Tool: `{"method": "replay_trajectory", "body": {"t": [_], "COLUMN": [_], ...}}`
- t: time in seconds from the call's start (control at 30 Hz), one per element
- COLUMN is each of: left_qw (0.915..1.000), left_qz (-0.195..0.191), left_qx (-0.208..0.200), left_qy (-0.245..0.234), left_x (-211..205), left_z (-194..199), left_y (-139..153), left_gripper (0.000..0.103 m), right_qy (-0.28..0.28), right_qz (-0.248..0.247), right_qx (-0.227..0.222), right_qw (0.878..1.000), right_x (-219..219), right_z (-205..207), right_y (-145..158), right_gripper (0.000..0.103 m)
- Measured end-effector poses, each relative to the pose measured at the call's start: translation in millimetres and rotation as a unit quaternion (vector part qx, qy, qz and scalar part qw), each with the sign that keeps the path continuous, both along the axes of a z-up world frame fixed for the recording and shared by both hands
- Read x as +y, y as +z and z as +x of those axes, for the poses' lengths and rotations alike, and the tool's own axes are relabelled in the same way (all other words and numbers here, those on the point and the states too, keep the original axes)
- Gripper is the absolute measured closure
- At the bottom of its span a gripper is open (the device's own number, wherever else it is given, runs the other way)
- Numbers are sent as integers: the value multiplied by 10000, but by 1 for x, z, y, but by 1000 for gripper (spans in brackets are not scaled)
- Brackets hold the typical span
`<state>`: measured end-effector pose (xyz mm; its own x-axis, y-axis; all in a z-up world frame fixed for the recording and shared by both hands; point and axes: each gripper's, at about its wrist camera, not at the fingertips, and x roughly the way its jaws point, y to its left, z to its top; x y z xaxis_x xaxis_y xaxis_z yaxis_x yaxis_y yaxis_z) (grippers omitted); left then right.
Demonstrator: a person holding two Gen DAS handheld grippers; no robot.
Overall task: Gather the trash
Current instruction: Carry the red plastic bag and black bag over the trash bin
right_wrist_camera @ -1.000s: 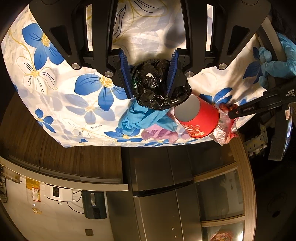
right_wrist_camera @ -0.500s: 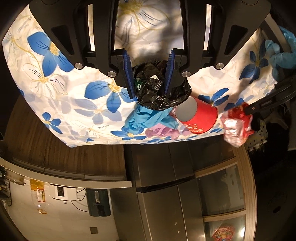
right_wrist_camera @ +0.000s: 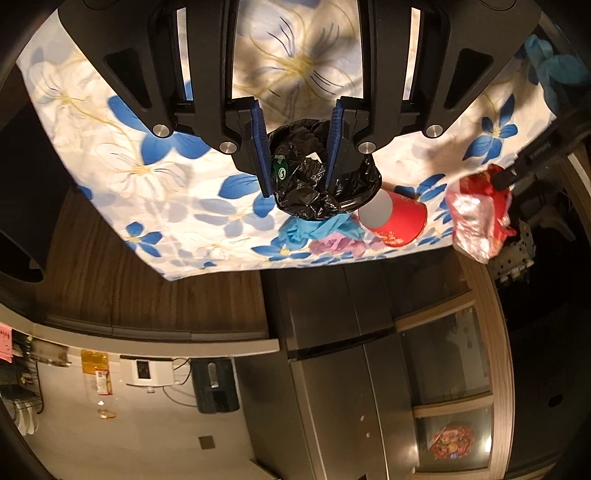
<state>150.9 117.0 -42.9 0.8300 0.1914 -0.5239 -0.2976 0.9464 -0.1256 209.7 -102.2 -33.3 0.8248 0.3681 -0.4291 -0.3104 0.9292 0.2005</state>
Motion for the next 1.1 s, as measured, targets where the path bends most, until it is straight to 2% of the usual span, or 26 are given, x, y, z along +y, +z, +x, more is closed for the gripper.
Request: {"method": "replay_trajectory", "body": {"t": [0.37, 0.63, 0.83, 1.1], "left_qw": [9976, 9919, 9836, 9682], "left_qz": [207, 339, 421, 502], "left_qx": [-125, -246, -377, -558], "left_qy": [-652, -1199, -1713, -2386], "left_x": [-70, -124, -172, -240], "left_z": [-1, 8, 19, 31], "left_y": [12, 22, 31, 39], "left_gripper": [101, 101, 101, 101], "right_qy": [-486, -976, -1394, -1940], "right_qz": [98, 138, 127, 18], "right_qx": [-219, -340, -387, -472], "right_qw": [9985, 9945, 9894, 9799], "right_x": [-59, -108, -146, -195], "right_z": [-32, -45, -51, -56], "right_y": [16, 21, 26, 32], "right_gripper": [76, 76, 76, 77]}}
